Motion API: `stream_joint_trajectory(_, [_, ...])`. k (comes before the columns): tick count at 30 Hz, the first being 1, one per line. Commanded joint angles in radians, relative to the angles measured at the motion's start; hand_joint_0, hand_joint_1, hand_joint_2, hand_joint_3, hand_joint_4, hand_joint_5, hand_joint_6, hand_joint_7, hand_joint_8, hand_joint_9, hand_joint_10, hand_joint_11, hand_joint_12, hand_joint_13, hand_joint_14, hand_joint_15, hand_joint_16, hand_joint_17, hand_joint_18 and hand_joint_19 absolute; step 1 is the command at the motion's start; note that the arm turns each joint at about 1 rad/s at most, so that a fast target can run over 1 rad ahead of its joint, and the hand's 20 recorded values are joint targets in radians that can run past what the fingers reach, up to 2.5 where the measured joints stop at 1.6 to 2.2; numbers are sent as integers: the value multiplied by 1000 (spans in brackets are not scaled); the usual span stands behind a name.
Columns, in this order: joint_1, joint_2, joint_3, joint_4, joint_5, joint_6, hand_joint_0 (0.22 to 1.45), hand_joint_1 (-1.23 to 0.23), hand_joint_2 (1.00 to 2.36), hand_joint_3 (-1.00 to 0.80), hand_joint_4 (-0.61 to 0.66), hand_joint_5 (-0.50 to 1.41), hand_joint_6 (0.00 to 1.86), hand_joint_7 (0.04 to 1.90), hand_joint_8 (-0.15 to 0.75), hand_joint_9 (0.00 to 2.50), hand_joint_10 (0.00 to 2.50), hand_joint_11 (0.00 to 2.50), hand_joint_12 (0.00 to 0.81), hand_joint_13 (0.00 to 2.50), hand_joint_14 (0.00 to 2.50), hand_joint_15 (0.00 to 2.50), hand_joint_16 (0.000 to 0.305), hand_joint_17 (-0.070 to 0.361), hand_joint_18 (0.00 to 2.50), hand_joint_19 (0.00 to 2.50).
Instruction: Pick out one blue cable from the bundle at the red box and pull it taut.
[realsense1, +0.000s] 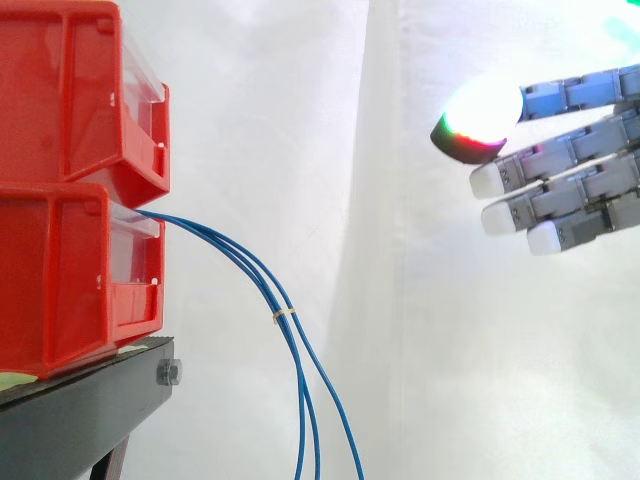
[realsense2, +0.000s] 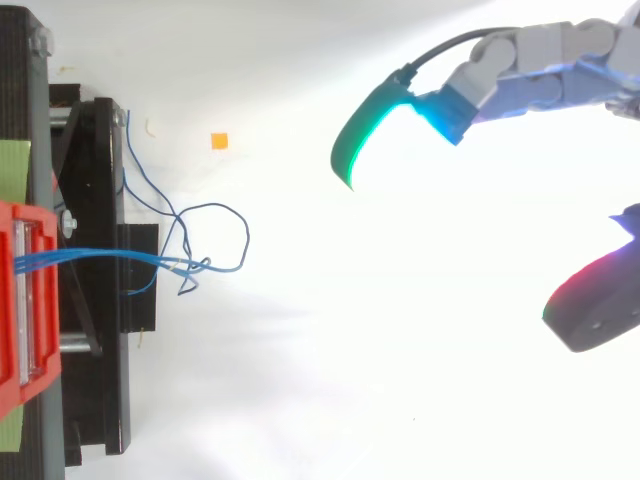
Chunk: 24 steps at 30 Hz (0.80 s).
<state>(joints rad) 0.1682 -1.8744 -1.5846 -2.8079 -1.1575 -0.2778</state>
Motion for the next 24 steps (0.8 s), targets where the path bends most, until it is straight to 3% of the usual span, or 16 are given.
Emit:
stream_joint_trajectory(1, [7, -32, 0, 1, 10, -12, 540, -725, 1000, -500, 144, -216, 502, 741, 217, 489, 9, 214, 338, 450, 9, 211, 56, 127, 289, 445])
stream_joint_trajectory(3, [10, -40, 0, 7, 10, -15, 538, -723, 1000, -500, 144, -217, 502, 743, 218, 486, 10, 224, 338, 450, 9, 210, 57, 127, 289, 445])
stream_joint_trajectory(4, [13, -63, 2, 16, 16, -15, 537, -722, 1000, -500, 146, -217, 502, 745, 218, 486, 9, 212, 340, 449, 9, 213, 57, 127, 289, 453])
stream_joint_trajectory(8, [19, -84, 3, 39, 47, -20, 536, -721, 1000, -500, 150, -216, 502, 742, 218, 488, 9, 213, 340, 449, 9, 214, 57, 128, 291, 455])
stream_joint_trajectory(12, [25, -86, 2, 53, 73, -43, 534, -719, 1000, -500, 151, -216, 503, 742, 219, 489, 9, 209, 342, 448, 9, 212, 57, 129, 291, 460])
stream_joint_trajectory(21, [57, -88, 2, 54, 131, -93, 530, -710, 1000, -500, 156, -214, 502, 742, 224, 495, 9, 211, 343, 452, 10, 220, 58, 130, 292, 471])
stream_joint_trajectory(22, [60, -111, 2, 56, 139, -97, 530, -709, 1000, -500, 155, -214, 502, 744, 222, 495, 9, 211, 343, 452, 10, 220, 58, 130, 290, 470])
stream_joint_trajectory(24, [63, -117, 3, 57, 140, -93, 530, -704, 1000, -500, 158, -212, 502, 740, 223, 498, 9, 212, 344, 456, 10, 225, 58, 130, 291, 472])
